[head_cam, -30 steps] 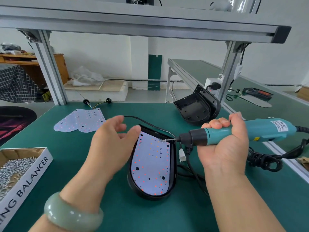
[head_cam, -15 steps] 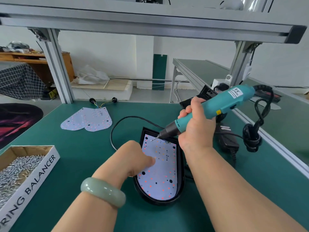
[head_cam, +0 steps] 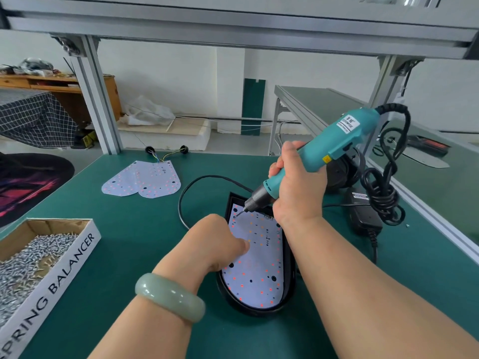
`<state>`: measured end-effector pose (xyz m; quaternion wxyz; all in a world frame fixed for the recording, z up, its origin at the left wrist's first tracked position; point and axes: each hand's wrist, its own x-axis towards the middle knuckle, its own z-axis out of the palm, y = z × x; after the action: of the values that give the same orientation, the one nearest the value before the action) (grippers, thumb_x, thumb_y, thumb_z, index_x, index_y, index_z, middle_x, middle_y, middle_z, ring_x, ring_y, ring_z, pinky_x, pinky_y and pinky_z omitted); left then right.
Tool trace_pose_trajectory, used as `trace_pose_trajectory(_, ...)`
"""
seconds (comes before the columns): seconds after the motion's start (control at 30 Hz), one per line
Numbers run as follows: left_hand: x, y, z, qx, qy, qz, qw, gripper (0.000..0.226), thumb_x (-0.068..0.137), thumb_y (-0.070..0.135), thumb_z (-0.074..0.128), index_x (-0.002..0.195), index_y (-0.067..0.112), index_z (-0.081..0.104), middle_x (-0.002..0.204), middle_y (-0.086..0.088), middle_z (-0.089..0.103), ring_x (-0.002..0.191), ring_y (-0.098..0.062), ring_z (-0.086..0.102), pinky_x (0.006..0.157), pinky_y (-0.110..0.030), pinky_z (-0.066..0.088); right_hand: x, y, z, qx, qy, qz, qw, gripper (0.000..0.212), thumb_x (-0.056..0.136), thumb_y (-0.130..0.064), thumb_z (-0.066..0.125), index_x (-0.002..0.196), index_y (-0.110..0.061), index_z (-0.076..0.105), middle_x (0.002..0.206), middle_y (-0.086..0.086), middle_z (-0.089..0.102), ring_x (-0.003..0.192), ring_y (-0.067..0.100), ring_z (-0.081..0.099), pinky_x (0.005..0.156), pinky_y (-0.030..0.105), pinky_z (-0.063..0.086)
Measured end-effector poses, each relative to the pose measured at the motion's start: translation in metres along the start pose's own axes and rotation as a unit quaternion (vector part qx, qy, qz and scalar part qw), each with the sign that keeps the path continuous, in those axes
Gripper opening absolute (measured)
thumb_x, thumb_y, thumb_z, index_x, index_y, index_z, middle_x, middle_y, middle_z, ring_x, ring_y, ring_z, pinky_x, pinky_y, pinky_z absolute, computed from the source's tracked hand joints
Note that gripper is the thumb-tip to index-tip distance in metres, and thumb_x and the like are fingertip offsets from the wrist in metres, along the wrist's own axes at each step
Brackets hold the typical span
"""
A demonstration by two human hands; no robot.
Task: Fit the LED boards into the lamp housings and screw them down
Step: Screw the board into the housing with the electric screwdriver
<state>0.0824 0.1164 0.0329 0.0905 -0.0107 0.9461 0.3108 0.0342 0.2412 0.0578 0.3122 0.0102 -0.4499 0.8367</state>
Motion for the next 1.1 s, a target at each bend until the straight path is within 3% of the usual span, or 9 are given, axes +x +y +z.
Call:
trace_pose_trajectory(0.3, -0.001, 0.003, 0.000, 0.002, -0.014, -0.001, 1.000, 0.035, 0.083, 0.029, 0.065, 0.061, 0.012, 0.042, 0.055, -0.002, 0.052, 0.048, -0.019, 0.042, 0.048, -0.023, 0.031, 0.002, 0.000, 0.004, -0.008, -0.038, -0.010, 0.999, 0.016, 0.089, -0.005, 0.061, 0.087, -0.016, 0.050, 0.052, -0.009, 0.050, 0.043, 0.010, 0.046, 0.053, 0.026, 0.041)
trace_pose_trajectory(0.5, -0.004, 0.005, -0.002, 0.023, -0.007, -0.004, 1.000, 0.036, 0.083, 0.027, 0.064, 0.061, 0.013, 0.040, 0.050, 0.001, 0.043, 0.043, -0.015, 0.036, 0.039, -0.019, 0.026, -0.002, -0.002, 0.016, 0.005, -0.081, 0.011, 0.997, 0.018, 0.080, -0.008, 0.064, 0.075, -0.014, 0.047, 0.051, -0.005, 0.043, 0.039, 0.011, 0.040, 0.046, 0.021, 0.038)
trace_pose_trajectory(0.63, -0.002, 0.006, -0.001, 0.012, -0.013, -0.011, 1.000, 0.034, 0.083, 0.028, 0.064, 0.065, 0.012, 0.040, 0.057, -0.002, 0.046, 0.052, -0.022, 0.040, 0.049, -0.024, 0.030, -0.004, -0.003, 0.018, 0.000, -0.075, 0.014, 0.997, 0.026, 0.085, 0.002, 0.061, 0.072, -0.012, 0.044, 0.054, -0.001, 0.042, 0.037, 0.010, 0.038, 0.042, 0.020, 0.036)
trace_pose_trajectory(0.73, -0.003, 0.006, -0.001, 0.008, -0.011, -0.015, 1.000, 0.033, 0.083, 0.028, 0.064, 0.066, 0.012, 0.040, 0.058, -0.003, 0.046, 0.054, -0.023, 0.040, 0.050, -0.025, 0.030, -0.007, -0.003, 0.021, -0.014, -0.089, 0.008, 0.996, 0.030, 0.086, 0.004, 0.060, 0.070, -0.015, 0.044, 0.047, -0.008, 0.044, 0.036, 0.009, 0.039, 0.042, 0.019, 0.036)
trace_pose_trajectory(0.93, -0.003, 0.005, -0.002, -0.002, -0.014, -0.011, 1.000, 0.035, 0.082, 0.025, 0.064, 0.060, 0.013, 0.039, 0.050, 0.000, 0.044, 0.044, -0.017, 0.038, 0.044, -0.021, 0.028, -0.013, -0.009, 0.021, -0.037, -0.132, -0.009, 0.991, 0.020, 0.085, 0.001, 0.062, 0.079, -0.013, 0.049, 0.055, -0.010, 0.050, 0.041, 0.011, 0.043, 0.047, 0.022, 0.040)
trace_pose_trajectory(1.1, -0.004, 0.003, -0.005, -0.032, -0.024, -0.024, 0.999, 0.041, 0.081, 0.030, 0.068, 0.059, 0.013, 0.038, 0.052, -0.003, 0.043, 0.045, -0.021, 0.040, 0.047, -0.021, 0.034, -0.015, -0.037, 0.020, -0.002, -0.061, -0.040, 0.997, 0.017, 0.087, -0.005, 0.065, 0.085, -0.017, 0.053, 0.056, -0.013, 0.055, 0.043, 0.007, 0.048, 0.051, 0.024, 0.042)
